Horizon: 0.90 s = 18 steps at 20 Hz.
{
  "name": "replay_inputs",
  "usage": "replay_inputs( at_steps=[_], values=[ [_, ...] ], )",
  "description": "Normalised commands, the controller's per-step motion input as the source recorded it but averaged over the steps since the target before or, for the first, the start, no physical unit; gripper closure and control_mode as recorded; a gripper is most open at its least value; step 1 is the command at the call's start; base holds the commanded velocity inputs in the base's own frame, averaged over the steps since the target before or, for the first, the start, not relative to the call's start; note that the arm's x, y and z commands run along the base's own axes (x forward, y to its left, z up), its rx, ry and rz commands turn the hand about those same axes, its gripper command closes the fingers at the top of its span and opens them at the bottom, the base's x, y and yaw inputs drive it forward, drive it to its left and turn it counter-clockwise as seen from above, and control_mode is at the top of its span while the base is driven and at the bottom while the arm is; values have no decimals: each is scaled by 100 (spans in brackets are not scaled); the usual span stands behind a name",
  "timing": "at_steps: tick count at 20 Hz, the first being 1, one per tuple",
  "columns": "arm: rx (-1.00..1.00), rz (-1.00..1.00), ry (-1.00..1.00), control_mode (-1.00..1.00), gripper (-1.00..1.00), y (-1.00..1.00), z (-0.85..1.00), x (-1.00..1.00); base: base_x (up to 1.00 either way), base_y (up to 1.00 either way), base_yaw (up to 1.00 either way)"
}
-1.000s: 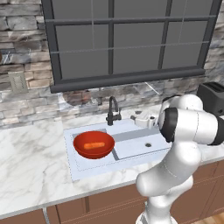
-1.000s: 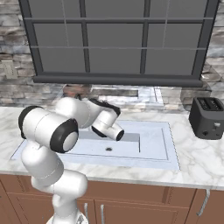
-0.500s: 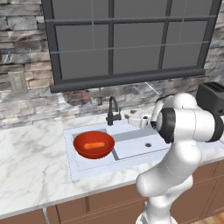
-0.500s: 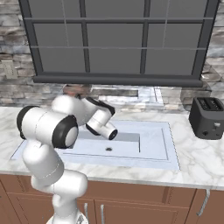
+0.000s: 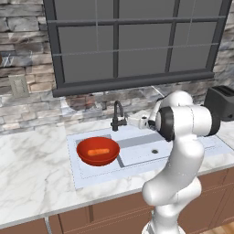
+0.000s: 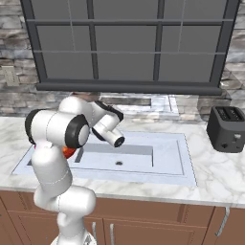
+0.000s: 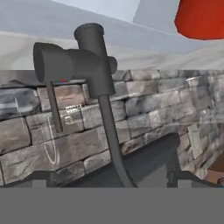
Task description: Pick the carrot from the cabinet and place it in the bowl. Then pick the bowl and place it in the sink. Then turn on the sink facuet.
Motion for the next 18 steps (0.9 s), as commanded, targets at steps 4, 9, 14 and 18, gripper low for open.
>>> replay_inputs(
  at_steps=[4,9,14,18],
  values=[
    [1,0,0,-100,-100,-6,-40,53,0,0,0],
    [0,0,0,-100,-100,-5,-46,43,0,0,0],
    [3,0,0,-100,-100,-3,-8,32,0,0,0],
    [5,-2,0,-100,-100,0,8,13,0,0,0]
  ],
)
